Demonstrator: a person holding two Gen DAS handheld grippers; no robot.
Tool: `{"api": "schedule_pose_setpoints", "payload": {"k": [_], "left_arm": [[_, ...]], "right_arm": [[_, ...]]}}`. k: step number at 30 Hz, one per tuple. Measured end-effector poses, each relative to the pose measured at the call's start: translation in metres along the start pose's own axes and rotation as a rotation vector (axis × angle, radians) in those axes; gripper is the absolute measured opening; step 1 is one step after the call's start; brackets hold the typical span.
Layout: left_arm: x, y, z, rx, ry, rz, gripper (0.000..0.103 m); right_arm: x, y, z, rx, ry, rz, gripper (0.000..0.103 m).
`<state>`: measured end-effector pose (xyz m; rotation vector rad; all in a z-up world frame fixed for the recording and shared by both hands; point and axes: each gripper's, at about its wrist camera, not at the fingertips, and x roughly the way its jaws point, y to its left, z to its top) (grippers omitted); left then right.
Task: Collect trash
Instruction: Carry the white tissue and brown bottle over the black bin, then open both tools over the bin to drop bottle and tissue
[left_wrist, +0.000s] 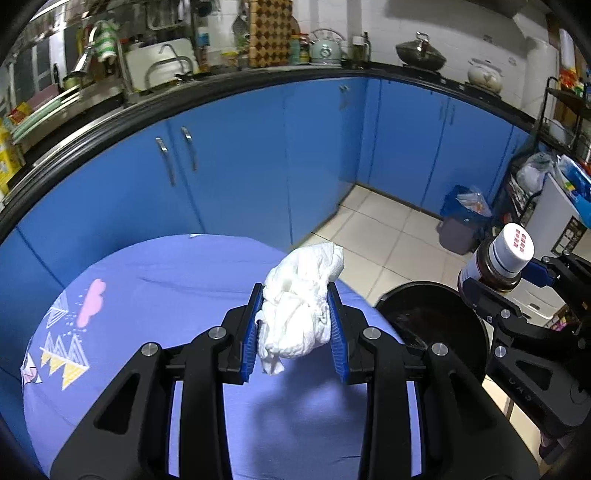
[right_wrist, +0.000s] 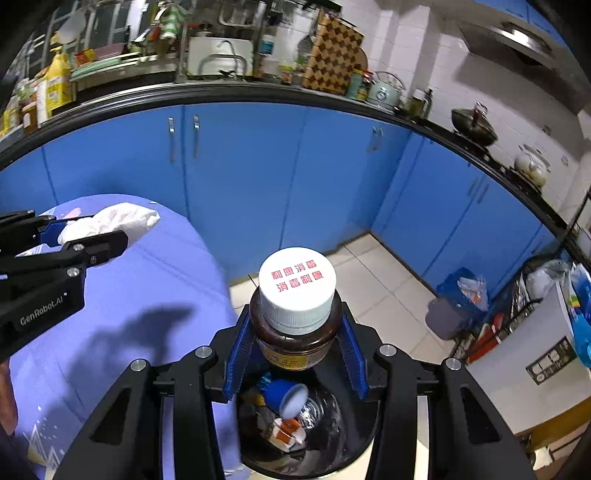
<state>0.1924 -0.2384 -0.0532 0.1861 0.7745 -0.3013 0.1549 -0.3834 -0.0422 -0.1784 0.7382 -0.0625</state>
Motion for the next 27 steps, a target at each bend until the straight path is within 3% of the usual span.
{"api": "schedule_pose_setpoints", "payload": {"k": [11,20,24,25,27], "left_arm": [[0.020,-0.054,0.007,0.065,0.027,-0.045,0.034],[0.023,-0.065,0.015,0.065,0.023,-0.053,0.034],[0.023,-0.071,0.016,0.075,0.018,-0.049,0.034],[0.023,-0.071,0.016,0.078,0.016,-0.047,0.034],[0.024,-0.072,0.017,0.080,0.017,-0.044,0.034]], "right_arm": [[0.016,-0.031,-0.020,0.071,0.058,-0.007,0.043],[0.024,-0.043,-0.022,0.120,0.077,0.017,0.043],[0.029,-0.045,-0.021,0.144,0.096,0.071,0.044],[0.030,-0.046,-0.022,0.150,0.101,0.080,0.046],[0.026,-0.047,-0.021,0.150,0.082,0.036,0.068]]}}
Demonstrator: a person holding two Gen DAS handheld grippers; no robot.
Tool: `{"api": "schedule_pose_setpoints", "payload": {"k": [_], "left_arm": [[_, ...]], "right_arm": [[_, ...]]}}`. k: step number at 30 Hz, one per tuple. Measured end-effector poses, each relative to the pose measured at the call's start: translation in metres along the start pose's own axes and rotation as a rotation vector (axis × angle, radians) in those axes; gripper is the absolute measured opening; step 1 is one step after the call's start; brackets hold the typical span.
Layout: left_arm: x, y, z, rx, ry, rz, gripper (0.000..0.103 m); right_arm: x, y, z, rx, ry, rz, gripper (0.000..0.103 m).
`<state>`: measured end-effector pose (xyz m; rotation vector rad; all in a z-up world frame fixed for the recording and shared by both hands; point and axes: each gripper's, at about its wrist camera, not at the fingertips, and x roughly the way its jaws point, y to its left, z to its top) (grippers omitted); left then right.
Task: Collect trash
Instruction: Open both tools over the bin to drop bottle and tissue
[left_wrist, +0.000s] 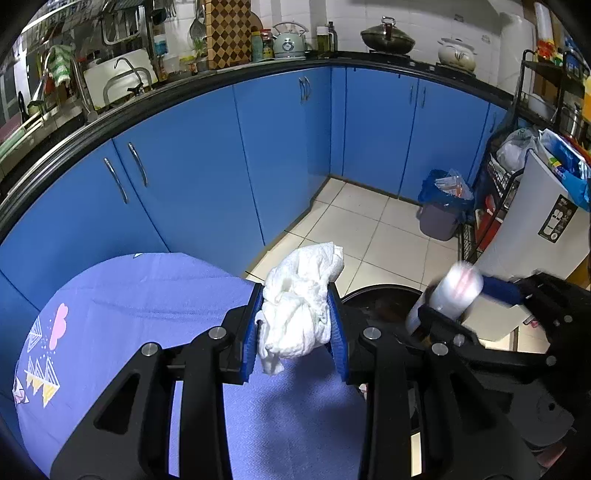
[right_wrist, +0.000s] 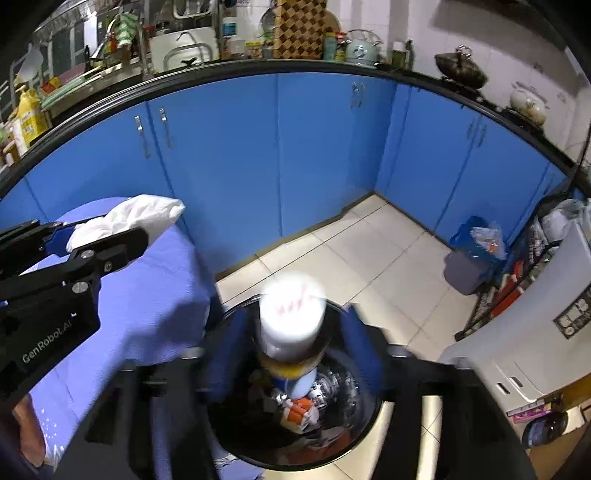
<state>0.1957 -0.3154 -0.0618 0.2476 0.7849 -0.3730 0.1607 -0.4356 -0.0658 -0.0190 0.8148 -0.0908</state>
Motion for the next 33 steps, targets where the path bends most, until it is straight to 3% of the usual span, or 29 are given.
{"api": "schedule_pose_setpoints", "payload": {"k": [8,25,27,28,29,33], "left_arm": [[0.003,-0.015,0.002,0.016,0.007,-0.011,0.034],[0.006,-0.054,0.009,0.083,0.010,-0.043,0.036],[0.006,-0.056,0.010,0.082,0.012,-0.045,0.048],[0.006,-0.056,0.010,0.082,0.006,-0.040,0.063],[0.004,-0.056,0.011,0.079,-0.009,-0.036,0.072],[-0.001,-0.059,0.014,0.083,-0.038,-0.034,0.083]], "right_arm": [[-0.011,-0.007,-0.007,-0.038,-0.036,-0.087,0.068],[-0.012,-0.048,-0.025,0.034,-0.017,-0.120,0.068],[-0.013,-0.050,-0.025,0.036,-0.018,-0.119,0.068],[-0.013,-0.050,-0.025,0.035,-0.019,-0.120,0.068],[-0.013,-0.050,-0.026,0.034,-0.019,-0.120,0.068],[-0.014,-0.049,-0.026,0.027,-0.021,-0.122,0.068]]}}
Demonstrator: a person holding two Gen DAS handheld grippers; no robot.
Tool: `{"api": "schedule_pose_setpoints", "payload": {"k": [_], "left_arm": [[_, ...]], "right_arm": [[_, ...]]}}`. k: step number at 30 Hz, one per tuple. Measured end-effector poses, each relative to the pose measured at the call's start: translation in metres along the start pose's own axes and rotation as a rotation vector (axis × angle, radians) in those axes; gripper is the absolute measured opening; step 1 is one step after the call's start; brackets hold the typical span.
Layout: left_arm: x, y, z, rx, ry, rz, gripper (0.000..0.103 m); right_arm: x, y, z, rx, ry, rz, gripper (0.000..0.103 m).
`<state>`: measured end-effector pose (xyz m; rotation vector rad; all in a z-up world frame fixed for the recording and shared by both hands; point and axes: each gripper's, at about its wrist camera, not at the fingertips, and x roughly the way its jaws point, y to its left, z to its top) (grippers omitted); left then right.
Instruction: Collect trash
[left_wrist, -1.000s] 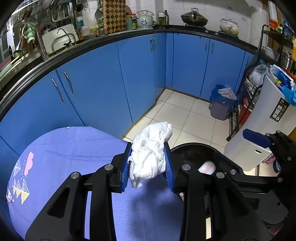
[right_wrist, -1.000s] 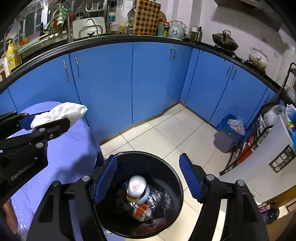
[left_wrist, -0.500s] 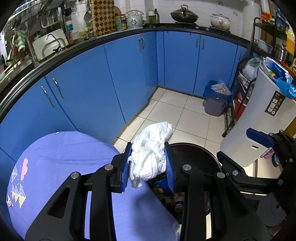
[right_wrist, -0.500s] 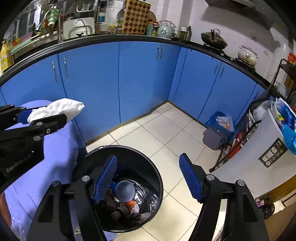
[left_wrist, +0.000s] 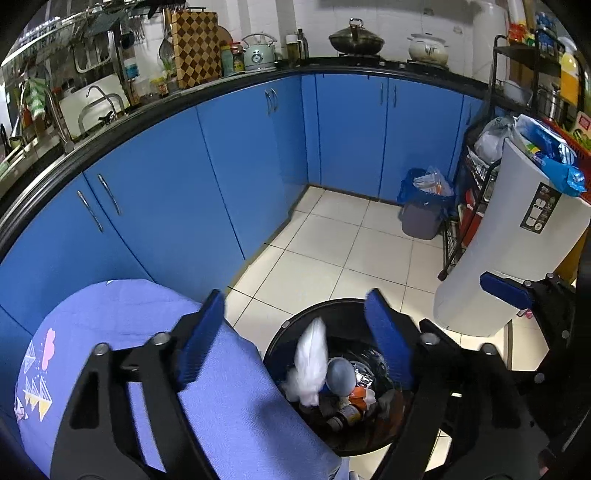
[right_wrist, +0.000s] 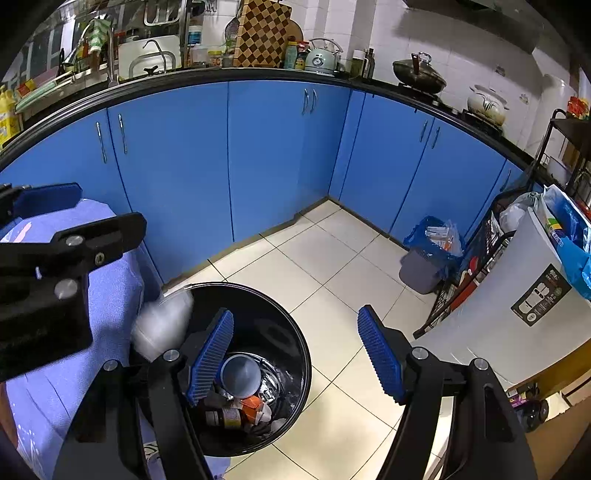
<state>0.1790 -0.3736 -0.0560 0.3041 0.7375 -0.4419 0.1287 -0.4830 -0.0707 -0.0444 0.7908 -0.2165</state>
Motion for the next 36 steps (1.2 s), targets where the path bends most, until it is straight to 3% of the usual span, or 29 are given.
{"api": "schedule_pose_setpoints", "payload": {"k": [4,10,18,25,36], "left_arm": [[-0.002,0.001,0.001,-0.013,-0.013,0.009,0.094],[-0.001,0.007,-0.001,-0.025,-0.002,0.005,0.100],[0.005,0.015,-0.005,-0.045,0.053,-0.016,0.100],[0.002,0.016,-0.009,-0.019,0.038,0.012,0.100],[-0.003,0.019,-0.010,-0.029,0.031,-0.007,0.100]], "right_arm": [[0.000,0.000,0.000,0.000,-0.002,0.001,0.068],[-0.002,0.003,0.000,-0.004,-0.004,0.004,0.068],[-0.003,0.003,0.000,-0.005,-0.005,0.000,0.068],[-0.003,0.002,-0.001,-0.002,-0.002,-0.001,0.068],[-0.003,0.001,-0.003,-0.006,-0.003,0.000,0.068]]}}
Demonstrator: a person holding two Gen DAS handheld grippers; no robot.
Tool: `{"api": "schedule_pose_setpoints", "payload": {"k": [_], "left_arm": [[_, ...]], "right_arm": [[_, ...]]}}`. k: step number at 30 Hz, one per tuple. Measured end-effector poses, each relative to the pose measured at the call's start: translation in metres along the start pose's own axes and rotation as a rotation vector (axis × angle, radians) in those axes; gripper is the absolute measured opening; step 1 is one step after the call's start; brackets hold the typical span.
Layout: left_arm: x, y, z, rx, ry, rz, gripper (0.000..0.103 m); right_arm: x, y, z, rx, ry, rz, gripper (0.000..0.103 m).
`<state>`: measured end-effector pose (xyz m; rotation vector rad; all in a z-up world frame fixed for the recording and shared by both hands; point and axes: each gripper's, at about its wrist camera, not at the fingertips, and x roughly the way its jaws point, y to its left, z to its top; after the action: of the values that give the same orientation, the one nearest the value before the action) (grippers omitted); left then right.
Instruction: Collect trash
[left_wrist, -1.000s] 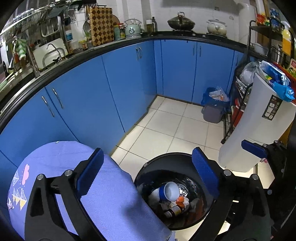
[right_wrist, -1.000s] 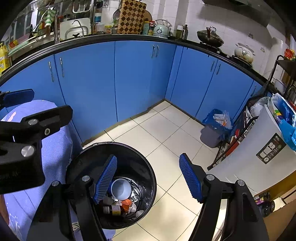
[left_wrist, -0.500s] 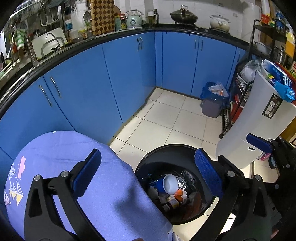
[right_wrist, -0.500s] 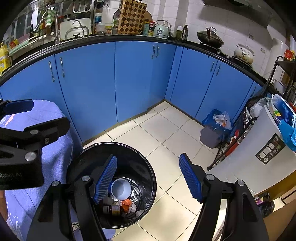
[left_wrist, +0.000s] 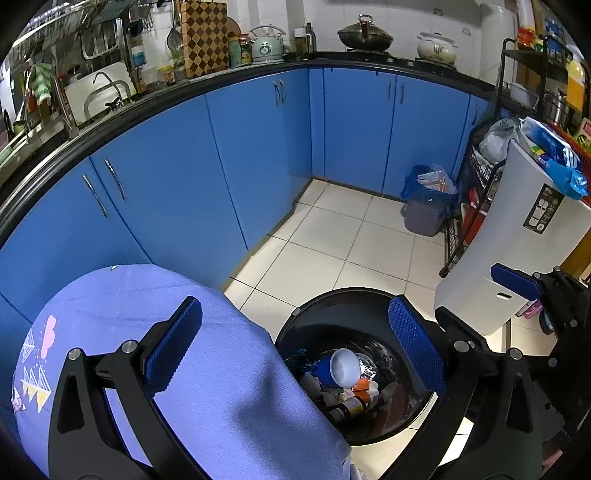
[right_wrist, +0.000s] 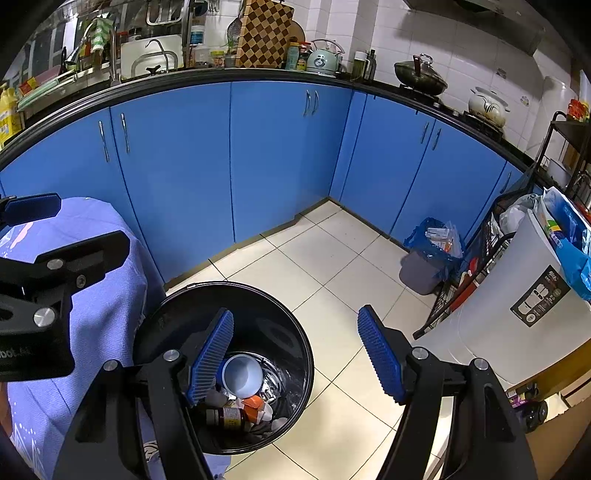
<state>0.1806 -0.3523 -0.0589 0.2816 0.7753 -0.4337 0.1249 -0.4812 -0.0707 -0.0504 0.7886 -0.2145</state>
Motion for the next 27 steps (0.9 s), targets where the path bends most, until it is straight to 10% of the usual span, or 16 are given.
{"api": "schedule_pose_setpoints", "payload": {"k": [27], "left_arm": [[-0.0034,-0.0029,0.0002,0.014,-0.012,-0.054,0.100]], "right_arm": [[-0.0035,-0.0005,0.0010,0.004,-0.006,-0.002,0.068]]}}
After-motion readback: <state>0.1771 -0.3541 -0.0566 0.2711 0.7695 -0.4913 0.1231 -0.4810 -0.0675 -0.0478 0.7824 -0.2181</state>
